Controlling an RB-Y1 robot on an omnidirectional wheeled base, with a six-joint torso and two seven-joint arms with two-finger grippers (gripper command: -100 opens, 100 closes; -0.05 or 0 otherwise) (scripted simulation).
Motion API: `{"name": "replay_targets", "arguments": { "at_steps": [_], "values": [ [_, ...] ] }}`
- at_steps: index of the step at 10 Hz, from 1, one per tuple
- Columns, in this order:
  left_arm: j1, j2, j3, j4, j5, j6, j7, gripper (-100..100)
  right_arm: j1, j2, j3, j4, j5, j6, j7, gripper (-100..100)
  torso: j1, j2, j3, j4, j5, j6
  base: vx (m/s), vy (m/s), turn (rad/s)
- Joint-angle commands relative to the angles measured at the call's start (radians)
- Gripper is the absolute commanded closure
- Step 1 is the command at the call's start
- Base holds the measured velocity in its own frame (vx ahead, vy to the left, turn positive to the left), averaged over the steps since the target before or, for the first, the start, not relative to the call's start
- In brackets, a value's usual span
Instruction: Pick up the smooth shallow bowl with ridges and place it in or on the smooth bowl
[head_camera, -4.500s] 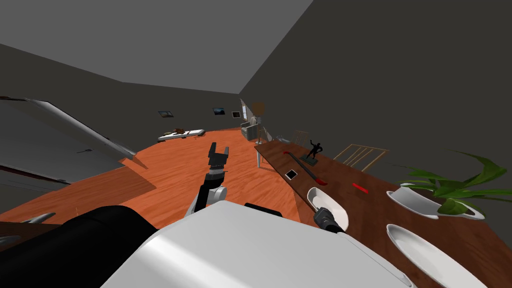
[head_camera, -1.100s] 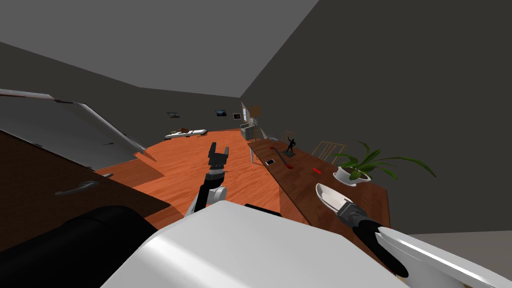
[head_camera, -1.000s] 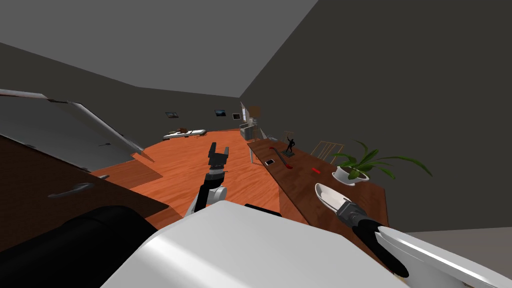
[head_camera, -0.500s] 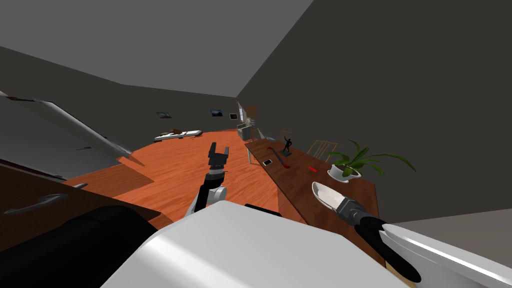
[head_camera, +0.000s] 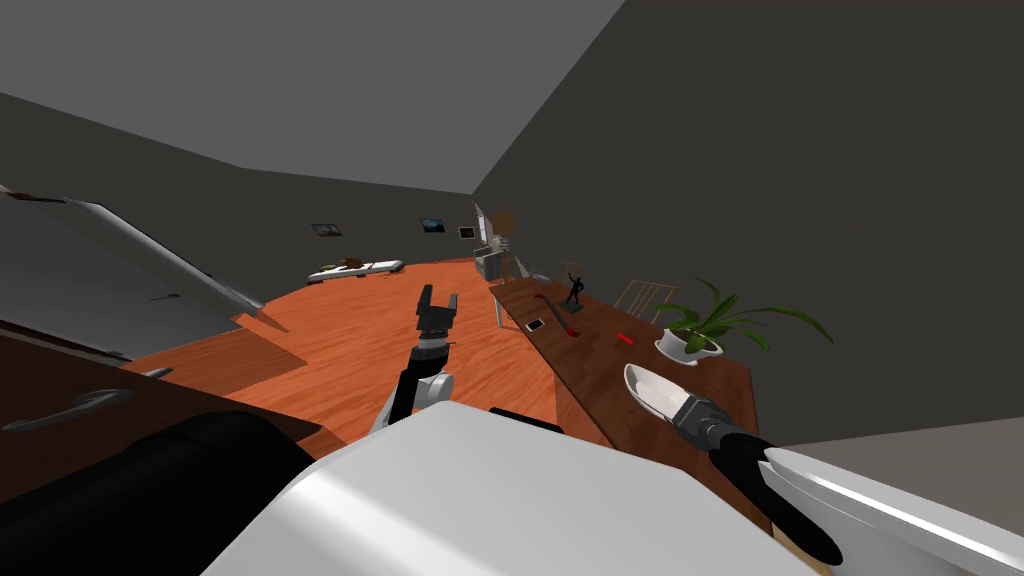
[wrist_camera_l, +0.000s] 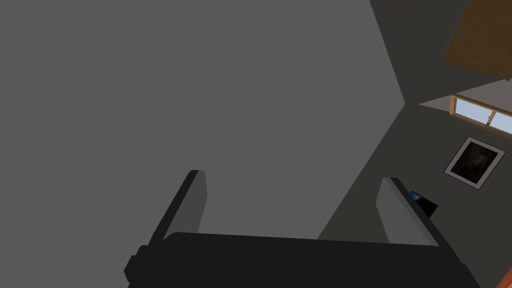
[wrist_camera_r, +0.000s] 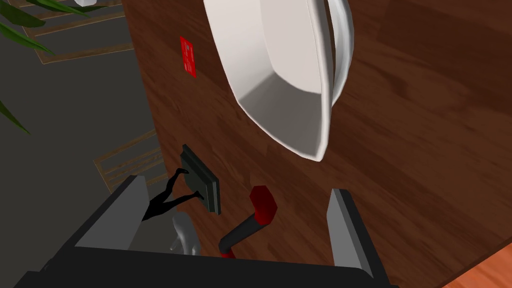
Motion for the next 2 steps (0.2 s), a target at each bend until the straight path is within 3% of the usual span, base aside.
{"name": "replay_targets", "arguments": {
  "at_steps": [1,2],
  "values": [
    [0.000,0.000,0.000,0.000,0.000,0.000,0.000,0,0.000,0.000,0.000,0.000,0.000,0.000,0.000,0,0.000,0.000,0.000,0.000,0.000,0.000,0.000,0.000,0.000],
    [0.000,0.000,0.000,0.000,0.000,0.000,0.000,0,0.000,0.000,0.000,0.000,0.000,0.000,0.000,0,0.000,0.000,0.000,0.000,0.000,0.000,0.000,0.000,0.000]
  ]
}}
